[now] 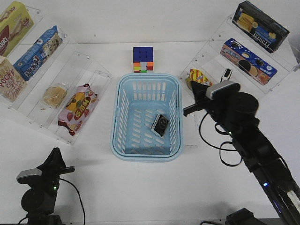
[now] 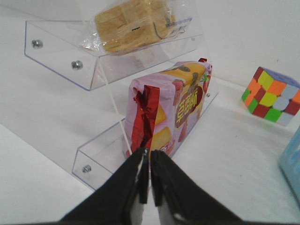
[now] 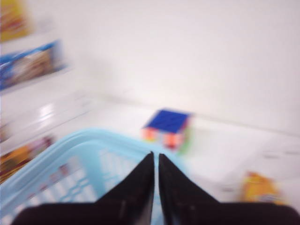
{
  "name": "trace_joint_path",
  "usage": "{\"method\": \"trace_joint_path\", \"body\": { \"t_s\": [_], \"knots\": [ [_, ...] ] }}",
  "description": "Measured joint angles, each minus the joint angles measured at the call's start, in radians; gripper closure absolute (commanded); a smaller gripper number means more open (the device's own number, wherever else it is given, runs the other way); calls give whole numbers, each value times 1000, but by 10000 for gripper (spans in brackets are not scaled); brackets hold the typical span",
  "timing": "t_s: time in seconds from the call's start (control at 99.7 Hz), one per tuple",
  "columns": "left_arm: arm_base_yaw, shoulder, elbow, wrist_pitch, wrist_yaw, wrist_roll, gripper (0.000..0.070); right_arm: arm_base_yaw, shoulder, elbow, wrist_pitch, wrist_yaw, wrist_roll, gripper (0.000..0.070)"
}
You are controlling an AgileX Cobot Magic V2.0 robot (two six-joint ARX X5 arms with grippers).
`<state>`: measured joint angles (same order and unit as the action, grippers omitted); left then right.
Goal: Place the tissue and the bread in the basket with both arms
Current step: 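Carry the black package into the blue basket and open the right gripper, then withdraw the right gripper and reach the left gripper toward the bagged bread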
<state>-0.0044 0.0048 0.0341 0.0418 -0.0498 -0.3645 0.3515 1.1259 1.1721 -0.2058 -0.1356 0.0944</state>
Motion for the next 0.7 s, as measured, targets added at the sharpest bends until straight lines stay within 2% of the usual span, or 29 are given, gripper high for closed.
{"method": "trace_joint_path", "body": {
  "t_s": [0.09,0.16,0.321,0.391,0.572,0.612,0.702],
  "knots": [
    [0,0,5,-6,6,-102,699,-23,-95,-65,54,34,-1,698],
    [0,7,32,-27,27,-149,699,-26,-191,-171,119,50,-4,698],
    [0,97,212,-94,42,-164,699,-27,-409,-485,357,121,-41,698],
    [0,179,305,-130,48,-113,699,-28,-459,-582,427,161,-47,698],
    [0,481,529,-245,48,146,684,-31,-457,-605,345,162,-45,698],
    [0,553,578,-264,48,213,616,-31,-456,-605,335,162,-45,698],
    [0,711,686,-309,48,358,362,-30,-459,-605,343,162,-45,698]
  ]
}}
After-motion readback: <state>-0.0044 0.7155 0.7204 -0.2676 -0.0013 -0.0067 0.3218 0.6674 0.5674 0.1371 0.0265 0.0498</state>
